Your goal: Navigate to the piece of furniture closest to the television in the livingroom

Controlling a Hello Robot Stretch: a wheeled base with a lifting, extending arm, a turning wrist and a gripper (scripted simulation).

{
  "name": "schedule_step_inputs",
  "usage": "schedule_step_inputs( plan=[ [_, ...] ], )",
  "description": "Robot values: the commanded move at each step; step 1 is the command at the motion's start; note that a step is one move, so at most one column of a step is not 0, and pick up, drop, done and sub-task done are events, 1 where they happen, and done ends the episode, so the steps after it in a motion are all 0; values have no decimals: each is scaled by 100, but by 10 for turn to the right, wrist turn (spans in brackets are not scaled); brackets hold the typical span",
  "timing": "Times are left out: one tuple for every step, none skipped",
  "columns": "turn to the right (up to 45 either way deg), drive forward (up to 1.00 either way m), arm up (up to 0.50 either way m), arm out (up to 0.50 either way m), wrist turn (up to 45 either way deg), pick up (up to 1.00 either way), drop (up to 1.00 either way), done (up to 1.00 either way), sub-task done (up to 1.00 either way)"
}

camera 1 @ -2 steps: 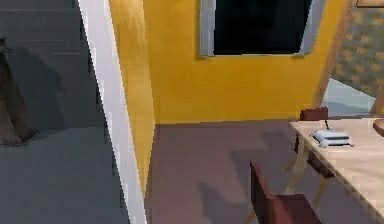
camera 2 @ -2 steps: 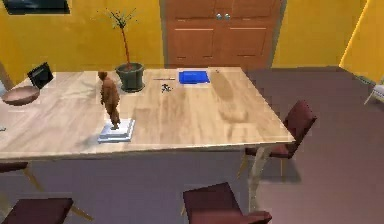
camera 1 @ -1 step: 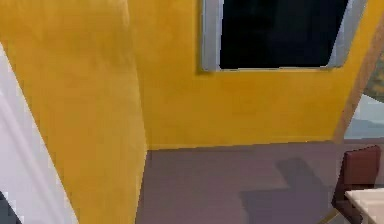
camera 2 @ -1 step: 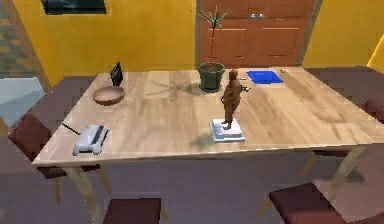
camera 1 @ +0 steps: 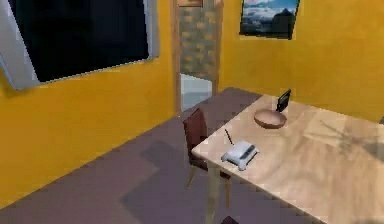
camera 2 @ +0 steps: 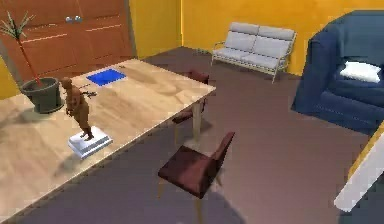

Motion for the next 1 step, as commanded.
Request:
schedule_step_inputs(
  plan=[
    [450, 0, 0, 0, 0, 0, 0, 0, 0]
  ],
)
